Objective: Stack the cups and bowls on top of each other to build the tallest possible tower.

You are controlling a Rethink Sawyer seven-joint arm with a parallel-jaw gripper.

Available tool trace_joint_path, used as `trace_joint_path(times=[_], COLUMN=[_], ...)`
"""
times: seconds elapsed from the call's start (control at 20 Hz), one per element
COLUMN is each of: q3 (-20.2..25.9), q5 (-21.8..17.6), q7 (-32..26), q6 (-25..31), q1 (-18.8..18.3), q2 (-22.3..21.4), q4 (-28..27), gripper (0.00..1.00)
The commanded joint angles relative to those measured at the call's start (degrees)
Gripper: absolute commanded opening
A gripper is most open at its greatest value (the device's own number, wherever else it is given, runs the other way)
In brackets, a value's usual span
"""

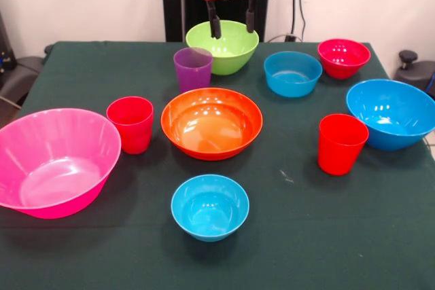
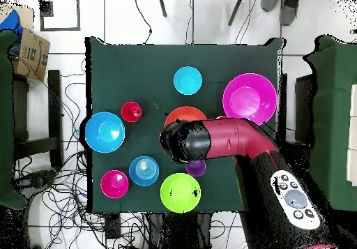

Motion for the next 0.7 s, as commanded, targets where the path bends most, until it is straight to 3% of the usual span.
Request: trace_joint_path(times=[0.05, 0.7], q3=[0.4, -0.3], q5=[-4.8, -5.9], q7=[-3.4, -0.4], q6=[0.0, -3.3], q1=[0.8, 3.5], q2=[2.5, 0.6], q4=[0.8, 6.2], gripper=[1.0, 1.0])
